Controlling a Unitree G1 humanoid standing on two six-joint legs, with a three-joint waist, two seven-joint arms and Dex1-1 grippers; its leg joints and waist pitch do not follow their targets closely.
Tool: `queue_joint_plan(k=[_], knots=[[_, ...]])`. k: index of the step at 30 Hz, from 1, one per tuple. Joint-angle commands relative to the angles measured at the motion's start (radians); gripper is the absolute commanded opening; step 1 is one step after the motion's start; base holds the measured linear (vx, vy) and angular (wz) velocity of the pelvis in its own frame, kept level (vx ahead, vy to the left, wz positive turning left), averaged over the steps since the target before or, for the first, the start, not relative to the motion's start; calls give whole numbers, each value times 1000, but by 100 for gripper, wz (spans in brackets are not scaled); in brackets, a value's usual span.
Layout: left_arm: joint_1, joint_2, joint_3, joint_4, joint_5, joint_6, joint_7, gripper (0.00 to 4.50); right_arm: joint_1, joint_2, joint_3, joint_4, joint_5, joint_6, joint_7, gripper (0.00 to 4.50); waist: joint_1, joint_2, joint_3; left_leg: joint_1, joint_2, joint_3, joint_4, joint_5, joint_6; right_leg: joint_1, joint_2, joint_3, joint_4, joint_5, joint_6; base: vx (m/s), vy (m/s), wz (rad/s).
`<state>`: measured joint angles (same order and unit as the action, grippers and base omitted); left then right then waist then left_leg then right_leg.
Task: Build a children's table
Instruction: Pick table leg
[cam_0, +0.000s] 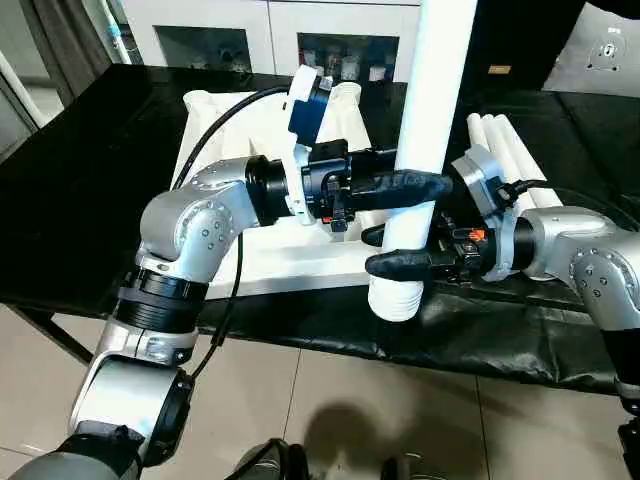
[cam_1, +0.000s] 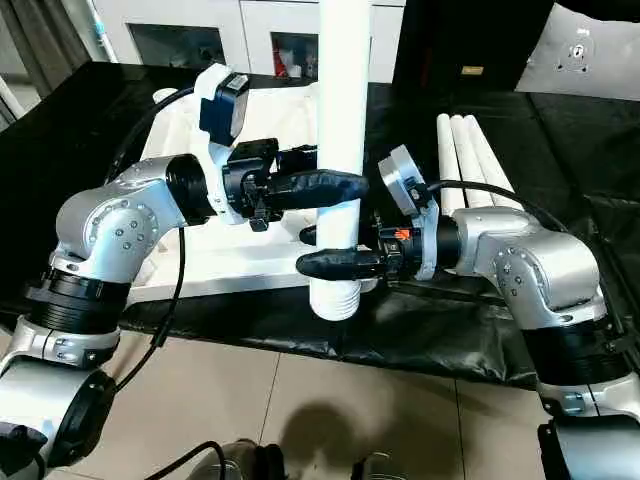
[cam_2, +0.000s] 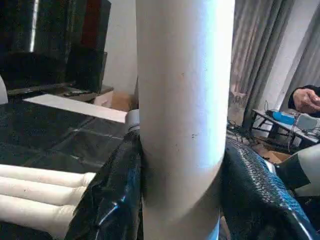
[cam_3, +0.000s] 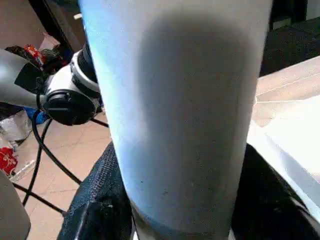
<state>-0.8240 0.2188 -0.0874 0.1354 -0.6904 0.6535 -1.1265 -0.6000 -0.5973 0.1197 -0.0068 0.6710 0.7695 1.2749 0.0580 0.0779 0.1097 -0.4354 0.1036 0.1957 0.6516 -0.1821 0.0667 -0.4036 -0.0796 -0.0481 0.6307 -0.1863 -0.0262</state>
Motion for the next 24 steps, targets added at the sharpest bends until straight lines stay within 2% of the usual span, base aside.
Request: queue_joint_plan(k=[1, 4, 7, 8, 9, 11, 12, 13, 14, 15, 16, 18, 21, 24], knots=[[-29, 4, -4, -1, 13, -10, -7, 187, -1, 4, 7, -7, -4, -7, 1, 197, -1, -25, -97, 48, 123, -62, -81, -174, 51, 39, -96, 46, -64, -203, -254, 0, 0, 0], [-31, 3, -5, 3, 18, -12, -4, 187, 3, 5, 10, -5, -17, -19, -3, 195, -1, -23, -97, 49, 123, -62, -82, -178, 48, 38, -95, 46, -64, -200, -254, 0, 0, 0], [-28, 7, -11, -9, 37, -20, 15, 187, 10, 18, -2, -3, -10, -5, -31, 194, 0, -17, -98, 50, 123, -63, -82, -182, 45, 38, -97, 47, -64, -196, -256, 0, 0, 0], [-24, 9, -14, -17, 40, -25, 13, 187, 14, 23, -7, -4, -4, 2, -41, 194, -1, -19, -98, 49, 123, -63, -82, -181, 46, 39, -96, 46, -64, -188, -256, 0, 0, 0], [-19, 7, -14, -32, 37, -24, 17, 222, 20, 29, -12, -8, -2, 0, -47, 194, 0, -15, -99, 50, 123, -63, -82, -181, 45, 38, -96, 47, -63, -184, -257, 0, 0, 0], [-11, -5, -5, -63, 11, 1, 35, 257, 40, 48, -25, -21, 5, -3, -73, 194, 1, -11, -100, 49, 124, -64, -83, -187, 42, 39, -96, 46, -61, -170, -264, 0, 0, 0], [-6, -8, -3, -74, 5, 4, 37, 257, 53, 58, -31, -30, 9, -4, -89, 194, 2, -8, -100, 50, 127, -65, -85, -192, 37, 39, -96, 46, -61, -160, -265, 0, 0, 0], [-3, -10, 1, -75, 0, 8, 42, 257, 59, 64, -33, -34, 11, -4, -98, 194, 2, -9, -100, 50, 127, -65, -87, -193, 37, 39, -95, 46, -61, -156, -265, 0, 0, 0], [-1, -13, 5, -74, -1, 9, 46, 257, 64, 68, -35, -37, 11, -6, -105, 194, 1, -1, -102, 51, 125, -66, -87, -198, 33, 38, -92, 43, -57, -150, -268, 0, 0, 0], [0, -15, 8, -73, -1, 9, 49, 257, 68, 70, -36, -40, 11, -7, -109, 194, -1, -7, -100, 51, 122, -64, -87, -209, 32, 38, -93, 44, -61, -155, -269, 0, 0, 0], [8, -21, 20, -74, -16, 16, 53, 257, 82, 82, -47, -49, 17, -10, -126, 194, 1, -1, -100, 50, 121, -63, -86, -223, 27, 39, -96, 45, -64, -175, -266, 0, 0, 0], [15, -22, 28, -74, -24, 21, 54, 257, 94, 95, -59, -57, 20, -18, -144, 194, 0, -1, -99, 51, 122, -65, -87, -246, 13, 39, -96, 46, -67, -208, -257, 0, 0, 0], [39, -22, 26, -75, -15, 14, 60, 257, 113, 119, -80, -73, 27, -37, -168, 194, -3, 3, -99, 52, 123, -68, -92, -271, -3, 36, -92, 45, -66, -223, -245, 0, 0, 0], [69, -15, 6, -85, 9, 3, 63, 257, 139, 129, -72, -92, -6, -69, -185, 193, -5, 3, -95, 53, 123, -69, -96, -303, -22, 34, -96, 48, -71, -254, -229, 0, 0, 0]])
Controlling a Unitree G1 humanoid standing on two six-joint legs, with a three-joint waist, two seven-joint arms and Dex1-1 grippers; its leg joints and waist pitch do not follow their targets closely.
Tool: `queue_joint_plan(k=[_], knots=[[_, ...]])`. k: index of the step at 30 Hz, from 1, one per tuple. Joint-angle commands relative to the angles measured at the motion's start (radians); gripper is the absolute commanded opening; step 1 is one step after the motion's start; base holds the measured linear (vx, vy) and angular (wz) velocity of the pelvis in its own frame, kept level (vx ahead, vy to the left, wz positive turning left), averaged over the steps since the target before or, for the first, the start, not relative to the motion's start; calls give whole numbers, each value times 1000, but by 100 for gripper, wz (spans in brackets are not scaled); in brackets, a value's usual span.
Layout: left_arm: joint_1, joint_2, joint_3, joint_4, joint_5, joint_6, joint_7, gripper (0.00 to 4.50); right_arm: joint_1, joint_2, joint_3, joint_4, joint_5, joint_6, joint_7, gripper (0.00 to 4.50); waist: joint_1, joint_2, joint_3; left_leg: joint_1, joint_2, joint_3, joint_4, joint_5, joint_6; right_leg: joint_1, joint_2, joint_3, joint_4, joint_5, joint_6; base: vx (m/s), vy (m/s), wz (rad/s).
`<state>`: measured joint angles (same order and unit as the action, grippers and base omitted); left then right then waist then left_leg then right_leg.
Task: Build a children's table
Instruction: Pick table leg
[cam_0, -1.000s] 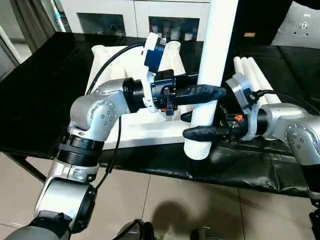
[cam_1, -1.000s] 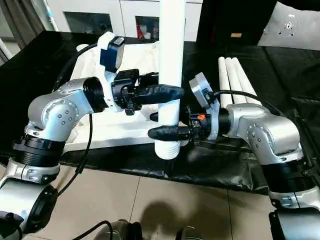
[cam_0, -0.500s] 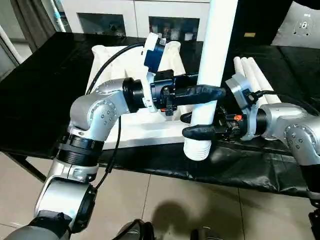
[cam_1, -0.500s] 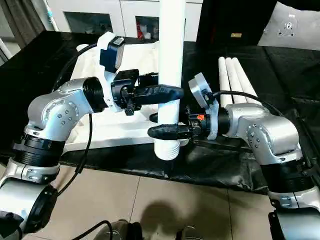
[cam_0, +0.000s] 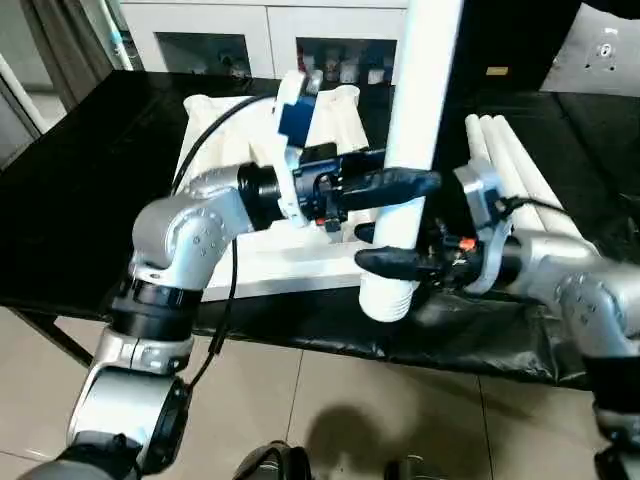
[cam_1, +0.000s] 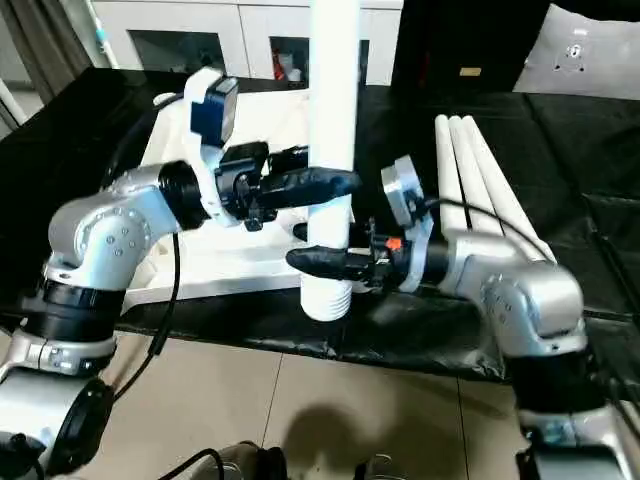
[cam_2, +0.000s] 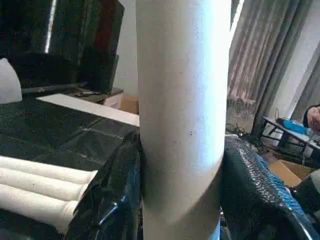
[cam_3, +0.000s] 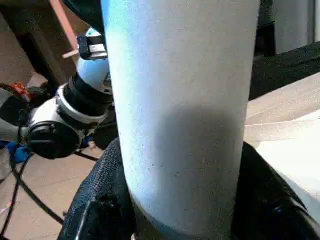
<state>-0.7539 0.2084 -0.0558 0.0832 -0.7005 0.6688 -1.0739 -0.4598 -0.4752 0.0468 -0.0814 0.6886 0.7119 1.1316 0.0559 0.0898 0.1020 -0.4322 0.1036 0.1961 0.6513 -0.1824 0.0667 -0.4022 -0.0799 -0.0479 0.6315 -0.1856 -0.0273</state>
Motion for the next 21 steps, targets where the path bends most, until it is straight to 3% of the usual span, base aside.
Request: queue_joint_plan(k=[1, 7, 11, 13, 16, 20, 21], knots=[[13, 3, -39, -39, 29, -12, 6, 257, 13, 8, 12, -22, -38, -25, -46, 193, -5, -10, -87, 50, 122, -70, -96, -308, -25, 32, -94, 47, -72, -260, -227, 0, 0, 0], [105, 44, -127, -70, 97, -43, -29, 257, 96, 25, 71, -43, -115, -104, -76, 192, -9, -10, -85, 52, 123, -70, -102, -321, -33, 28, -94, 52, -78, -276, -205, 0, 0, 0], [204, 75, -230, -41, 228, -160, -33, 257, 190, 48, 111, -10, -210, -224, -118, 192, -19, -10, -73, 54, 124, -74, -110, -416, -68, 22, -98, 55, -93, -388, -168, 0, 0, 0], [232, 72, -241, -28, 243, -182, -31, 256, 219, 55, 114, 2, -224, -253, -120, 191, -24, -9, -77, 56, 124, -78, -112, -422, -77, 23, -96, 56, -91, -376, -170, 0, 0, 0], [277, 60, -229, -6, 234, -186, -27, 299, 265, 61, 121, 11, -238, -285, -122, 191, -32, -10, -76, 56, 125, -76, -112, -443, -79, 23, -99, 57, -91, -376, -179, 0, 0, 0], [299, 55, -221, 15, 239, -210, -17, 319, 287, 68, 121, 15, -248, -312, -121, 191, -35, -13, -74, 56, 122, -77, -110, -453, -73, 22, -100, 57, -97, -421, -170, 0, 0, 0], [304, 50, -212, 15, 233, -214, -14, 346, 290, 71, 118, 13, -247, -316, -123, 191, -35, -12, -74, 57, 123, -77, -110, -459, -73, 21, -101, 58, -99, -433, -169, 0, 0, 0]])
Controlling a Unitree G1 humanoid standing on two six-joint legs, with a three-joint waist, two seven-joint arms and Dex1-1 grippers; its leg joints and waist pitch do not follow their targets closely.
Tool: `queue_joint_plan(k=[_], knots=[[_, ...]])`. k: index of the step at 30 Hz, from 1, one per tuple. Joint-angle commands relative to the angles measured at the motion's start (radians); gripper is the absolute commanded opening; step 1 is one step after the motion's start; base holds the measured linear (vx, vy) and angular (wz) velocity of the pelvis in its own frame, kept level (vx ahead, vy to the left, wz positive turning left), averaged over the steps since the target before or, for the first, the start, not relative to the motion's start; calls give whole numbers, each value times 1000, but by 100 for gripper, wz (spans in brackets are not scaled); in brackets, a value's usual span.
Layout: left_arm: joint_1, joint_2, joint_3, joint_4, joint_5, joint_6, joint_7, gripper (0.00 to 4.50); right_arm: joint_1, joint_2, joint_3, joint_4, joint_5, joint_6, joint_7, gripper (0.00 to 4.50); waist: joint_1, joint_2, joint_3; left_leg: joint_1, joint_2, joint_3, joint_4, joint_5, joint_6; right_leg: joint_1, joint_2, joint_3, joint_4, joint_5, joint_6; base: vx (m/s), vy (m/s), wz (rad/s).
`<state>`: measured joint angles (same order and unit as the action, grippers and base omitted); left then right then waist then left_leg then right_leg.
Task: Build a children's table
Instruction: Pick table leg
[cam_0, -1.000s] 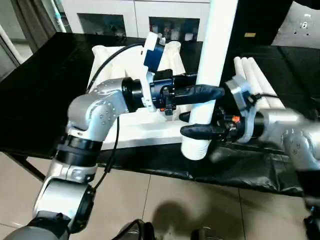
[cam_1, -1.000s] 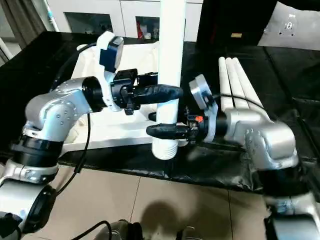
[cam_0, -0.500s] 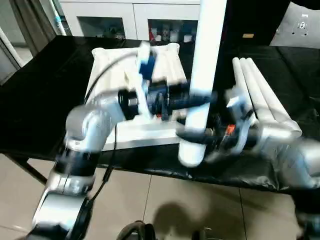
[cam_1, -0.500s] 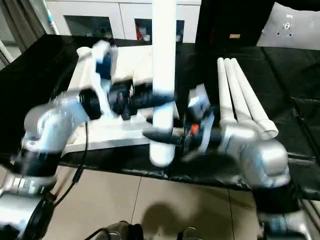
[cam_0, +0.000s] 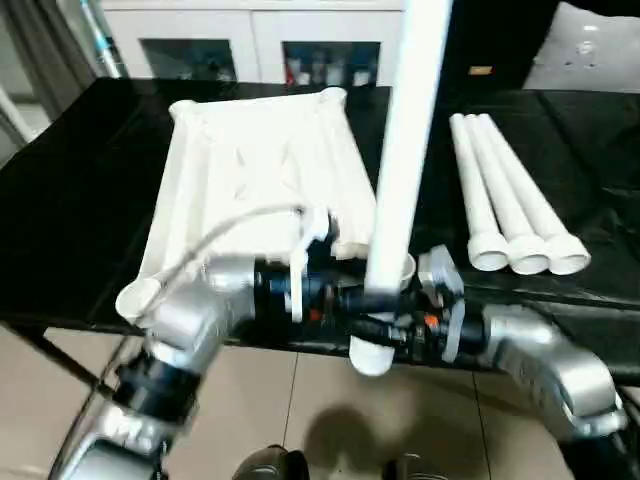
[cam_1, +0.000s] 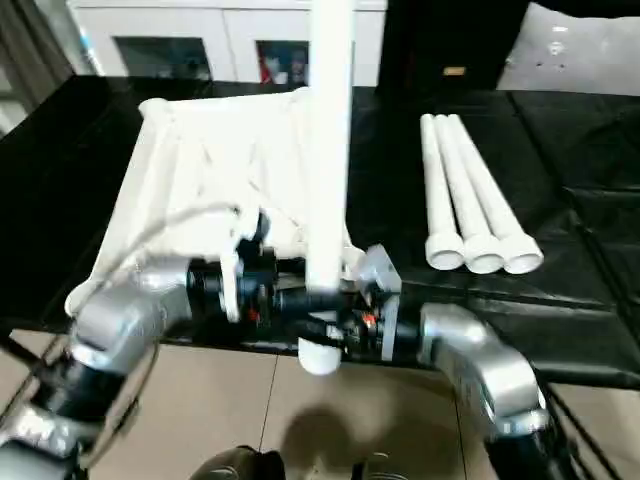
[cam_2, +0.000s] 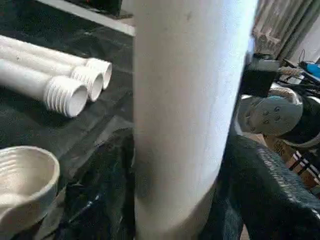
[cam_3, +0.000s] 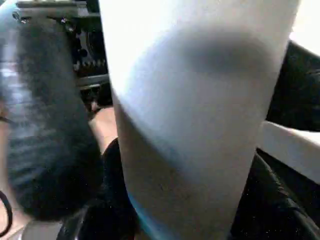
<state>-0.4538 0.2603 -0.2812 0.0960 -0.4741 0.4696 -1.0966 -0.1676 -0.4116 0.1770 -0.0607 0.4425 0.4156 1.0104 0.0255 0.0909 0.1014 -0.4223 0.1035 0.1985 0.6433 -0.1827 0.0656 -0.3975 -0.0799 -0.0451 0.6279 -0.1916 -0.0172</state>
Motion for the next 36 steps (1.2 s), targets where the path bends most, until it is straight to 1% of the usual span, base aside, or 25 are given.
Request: queue_joint_plan(k=[1, 3, 5, 6, 8, 11, 12, 13, 15, 16, 17, 19, 21, 22, 23, 24, 25, 26, 27, 28, 29, 30, 31, 32, 36], knots=[[5, -4, 20, 0, 2, -15, 8, 346, -3, 9, -15, -9, 0, -22, -2, 191, -6, -13, -72, 50, 124, -80, -102, -469, -75, 13, -99, 55, -96, -438, -176, 0, 0, 0], [5, -8, 36, -10, -15, -8, 6, 353, -10, 8, -22, -9, 5, -25, 1, 191, -6, -12, -72, 51, 124, -81, -104, -482, -80, 12, -97, 54, -95, -442, -174, 0, 0, 0], [8, -13, 54, -21, -37, 0, 0, 380, -14, 7, -27, -8, 11, -32, 2, 191, -7, -16, -72, 52, 123, -81, -105, -497, -87, 11, -97, 54, -95, -448, -173, 0, 0, 0], [11, -15, 62, -26, -50, 4, -4, 389, -15, 7, -30, -7, 15, -35, 3, 191, -7, -14, -71, 53, 123, -81, -105, -502, -89, 10, -98, 54, -94, -454, -172, 0, 0, 0], [14, -28, 117, -39, -123, 31, -6, 397, -35, 14, -61, -5, 47, -28, -1, 191, -7, -13, -71, 55, 121, -82, -103, -519, -96, 6, -98, 54, -96, -471, -168, 0, 0, 0], [16, -32, 134, -43, -148, 40, -7, 423, -42, 19, -72, -5, 59, -23, -3, 191, -10, -13, -69, 54, 119, -83, -103, -529, -99, 5, -98, 52, -98, -492, -160, 0, 0, 0], [18, -53, 175, -49, -202, 65, 12, 432, -58, 31, -98, -13, 87, -1, -19, 191, -11, -13, -68, 55, 120, -84, -104, -536, -101, 4, -97, 52, -98, -497, -155, 0, 0, 0], [16, -81, 228, -55, -266, 87, 42, 440, -76, 43, -120, -23, 107, 19, -42, 191, -13, -13, -69, 58, 116, -83, -97, -546, -108, 1, -99, 50, -98, -504, -166, 0, 0, 0], [11, -110, 281, -59, -330, 107, 77, 449, -93, 52, -138, -33, 118, 42, -75, 191, -17, -15, -69, 56, 116, -84, -98, -544, -111, 2, -97, 48, -99, -506, -160, 0, 0, 0], [4, -126, 317, -64, -372, 115, 112, 450, -103, 54, -139, -39, 107, 46, -98, 191, -17, -13, -68, 56, 117, -84, -100, -548, -115, 1, -95, 48, -96, -502, -158, 0, 0, 0], [-1, -136, 339, -68, -397, 122, 134, 450, -109, 54, -139, -42, 98, 47, -111, 191, -22, -16, -67, 56, 114, -83, -103, -562, -118, -1, -90, 46, -99, -516, -145, 0, 0, 0], [-30, -155, 397, -46, -410, 112, 228, 450, -133, 60, -140, -53, 93, 80, -158, 191, -28, -17, -65, 58, 110, -84, -97, -564, -122, -4, -94, 46, -105, -554, -124, 0, 0, 0], [-59, -157, 410, -19, -339, 81, 317, 450, -152, 62, -136, -63, 76, 127, -206, 191, -30, -22, -65, 59, 108, -85, -96, -551, -116, -4, -94, 47, -111, -578, -104, 0, 0, 0], [-64, -158, 410, -18, -323, 78, 334, 450, -155, 62, -135, -65, 72, 135, -214, 191, -31, -20, -64, 57, 110, -88, -98, -550, -118, -4, -93, 47, -111, -583, -96, 0, 0, 0], [-81, -158, 406, -6, -269, 74, 393, 450, -161, 61, -130, -72, 63, 152, -229, 191, -32, -22, -64, 57, 112, -90, -102, -553, -124, -3, -91, 47, -110, -583, -85, 0, 0, 0], [-100, -155, 393, 8, -202, 67, 455, 450, -168, 59, -124, -78, 55, 165, -241, 191, -33, -22, -64, 57, 115, -90, -107, -563, -133, -4, -87, 47, -108, -570, -77, 0, 0, 0], [-108, -150, 378, 12, -160, 63, 486, 450, -175, 58, -121, -81, 48, 182, -258, 191, -34, -20, -64, 65, 112, -89, -107, -585, -145, -9, -85, 46, -110, -567, -67, 0, 0, 0], [-117, -141, 352, 13, -96, 47, 526, 450, -187, 59, -119, -87, 40, 209, -287, 191, -37, -22, -63, 64, 112, -91, -109, -587, -147, -9, -84, 46, -112, -560, -63, 0, 0, 0], [-125, -128, 315, 7, -22, 13, 565, 450, -204, 66, -123, -94, 37, 238, -326, 191, -39, -19, -65, 62, 113, -94, -114, -582, -149, -4, -85, 45, -109, -530, -65, 0, 0, 0], [-128, -127, 306, 3, -6, 3, 583, 450, -215, 77, -136, -99, 54, 269, -356, 191, -43, -18, -65, 58, 115, -96, -118, -579, -152, 0, -83, 44, -106, -509, -65, 0, 0, 0], [-133, -127, 304, -1, 7, 6, 612, 450, -224, 88, -149, -104, 74, 294, -377, 191, -47, -19, -69, 52, 116, -96, -124, -563, -154, 6, -84, 43, -97, -455, -80, 0, 0, 0], [-146, -130, 304, -13, 19, 20, 672, 450, -241, 114, -174, -123, 120, 361, -434, 191, -50, -21, -71, 52, 116, -95, -124, -553, -156, 5, -82, 45, -94, -406, -97, 0, 0, 0], [-146, -130, 304, -13, 19, 21, 672, 450, -241, 114, -174, -123, 120, 362, -434, 191, -50, -20, -74, 55, 113, -91, -119, -537, -150, 4, -86, 47, -94, -374, -115, 0, 0, 0], [-155, -130, 301, -32, 29, 36, 706, 450, -250, 131, -190, -141, 155, 406, -464, 191, -48, -21, -75, 54, 112, -89, -116, -525, -143, 5, -90, 48, -96, -365, -121, 0, 0, 0], [-167, -130, 275, -66, 67, 65, 739, 450, -270, 165, -234, -169, 231, 495, -502, 191, -42, -24, -74, 46, 113, -81, -111, -417, -93, 13, -96, 52, -94, -307, -155, 0, 0, 0]])
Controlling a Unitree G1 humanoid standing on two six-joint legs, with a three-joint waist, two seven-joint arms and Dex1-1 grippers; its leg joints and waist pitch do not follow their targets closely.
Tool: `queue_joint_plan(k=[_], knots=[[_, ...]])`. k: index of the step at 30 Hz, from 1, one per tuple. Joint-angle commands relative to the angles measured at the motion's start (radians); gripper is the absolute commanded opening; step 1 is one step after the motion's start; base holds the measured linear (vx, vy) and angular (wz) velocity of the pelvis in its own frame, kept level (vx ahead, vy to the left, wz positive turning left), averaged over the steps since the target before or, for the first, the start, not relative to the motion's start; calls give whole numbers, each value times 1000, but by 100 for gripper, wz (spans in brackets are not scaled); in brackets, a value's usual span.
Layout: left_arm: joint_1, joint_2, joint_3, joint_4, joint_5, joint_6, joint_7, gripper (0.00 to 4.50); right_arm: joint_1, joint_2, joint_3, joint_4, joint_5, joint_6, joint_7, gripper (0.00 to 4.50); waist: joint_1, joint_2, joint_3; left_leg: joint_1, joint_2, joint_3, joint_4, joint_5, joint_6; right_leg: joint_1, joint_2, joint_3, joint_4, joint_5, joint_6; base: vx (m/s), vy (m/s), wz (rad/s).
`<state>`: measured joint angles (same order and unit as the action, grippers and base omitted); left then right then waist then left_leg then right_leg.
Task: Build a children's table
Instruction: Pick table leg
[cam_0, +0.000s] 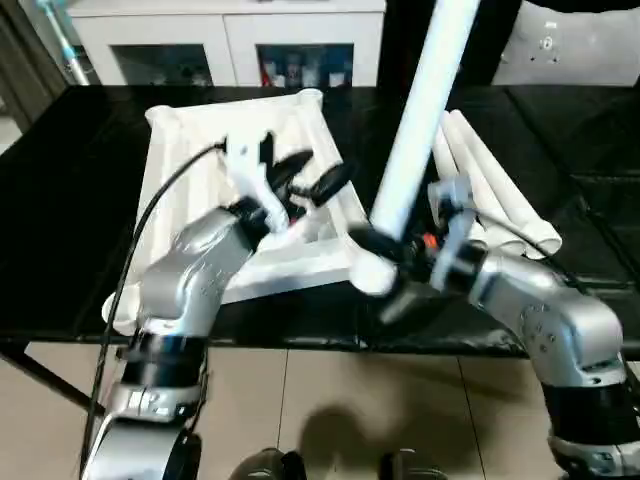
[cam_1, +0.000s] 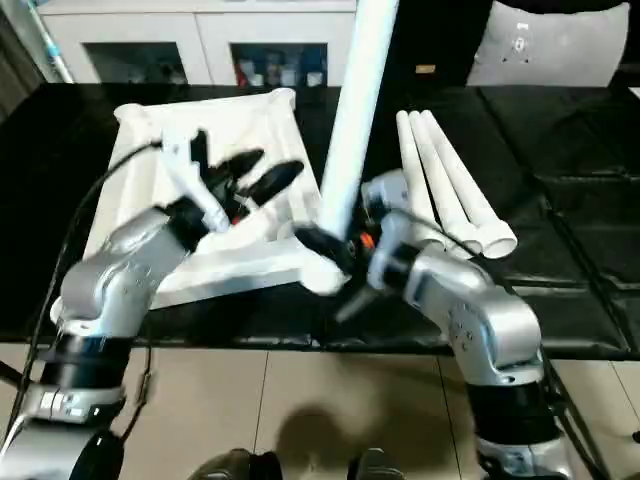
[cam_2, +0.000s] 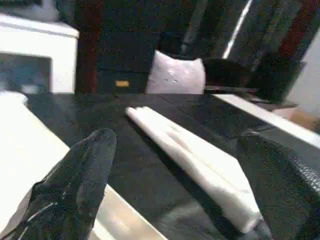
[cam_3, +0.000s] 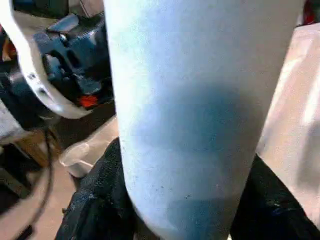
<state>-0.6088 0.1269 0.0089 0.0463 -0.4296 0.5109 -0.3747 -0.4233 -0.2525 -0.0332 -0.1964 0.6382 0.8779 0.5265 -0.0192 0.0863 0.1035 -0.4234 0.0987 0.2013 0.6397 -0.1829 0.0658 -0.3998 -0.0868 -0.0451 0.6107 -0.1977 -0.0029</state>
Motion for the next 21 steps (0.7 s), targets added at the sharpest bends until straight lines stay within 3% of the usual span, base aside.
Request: queue_joint_plan(k=[1, 5, 9, 13, 16, 17, 19, 21], knots=[[-12, -8, -20, -31, 21, 34, 15, 450, -23, 17, -43, -36, 61, 58, -28, 191, 4, -21, -77, 46, 119, -81, -106, -394, -85, 18, -88, 52, -76, -289, -176, 0, 0, 0], [-9, -19, -37, -48, 25, 38, 22, 450, -50, 19, -95, -42, 126, 140, -51, 191, 16, -21, -80, 44, 119, -76, -104, -320, -62, 23, -88, 52, -74, -241, -191, 0, 0, 0], [-6, -16, -39, -49, 23, 43, 25, 450, -57, 3, -107, -44, 143, 168, -58, 191, 25, -26, -81, 42, 115, -67, -98, -259, -25, 24, -87, 50, -76, -232, -197, 0, 0, 0], [-2, -13, -35, -54, 23, 45, 23, 450, -56, -15, -103, -53, 139, 185, -61, 191, 28, -26, -83, 39, 117, -67, -96, -209, -3, 26, -84, 47, -75, -231, -197, 0, 0, 0], [24, -5, -27, -69, 42, 9, 24, 450, -34, -61, -47, -80, 64, 135, -50, 191, 28, -26, -84, 37, 121, -68, -98, -193, 2, 29, -81, 44, -72, -205, -199, 0, 0, 0], [55, 13, -28, -89, 60, -4, 27, 450, -10, -93, -4, -109, -5, 80, -56, 191, 29, -23, -84, 38, 120, -67, -98, -195, 1, 28, -82, 44, -72, -205, -199, 0, 0, 0], [93, 33, -32, -112, 73, 8, 33, 450, 13, -93, 13, -127, -43, 44, -81, 191, 25, -27, -83, 36, 120, -66, -98, -208, 0, 30, -85, 47, -72, -216, -193, 0, 0, 0], [184, 67, -43, -145, 124, -20, 55, 450, 62, -48, -14, -153, -85, 3, -171, 191, 24, -34, -82, 32, 123, -67, -99, -203, 11, 29, -90, 50, -77, -237, -189, 0, 0, 0]])
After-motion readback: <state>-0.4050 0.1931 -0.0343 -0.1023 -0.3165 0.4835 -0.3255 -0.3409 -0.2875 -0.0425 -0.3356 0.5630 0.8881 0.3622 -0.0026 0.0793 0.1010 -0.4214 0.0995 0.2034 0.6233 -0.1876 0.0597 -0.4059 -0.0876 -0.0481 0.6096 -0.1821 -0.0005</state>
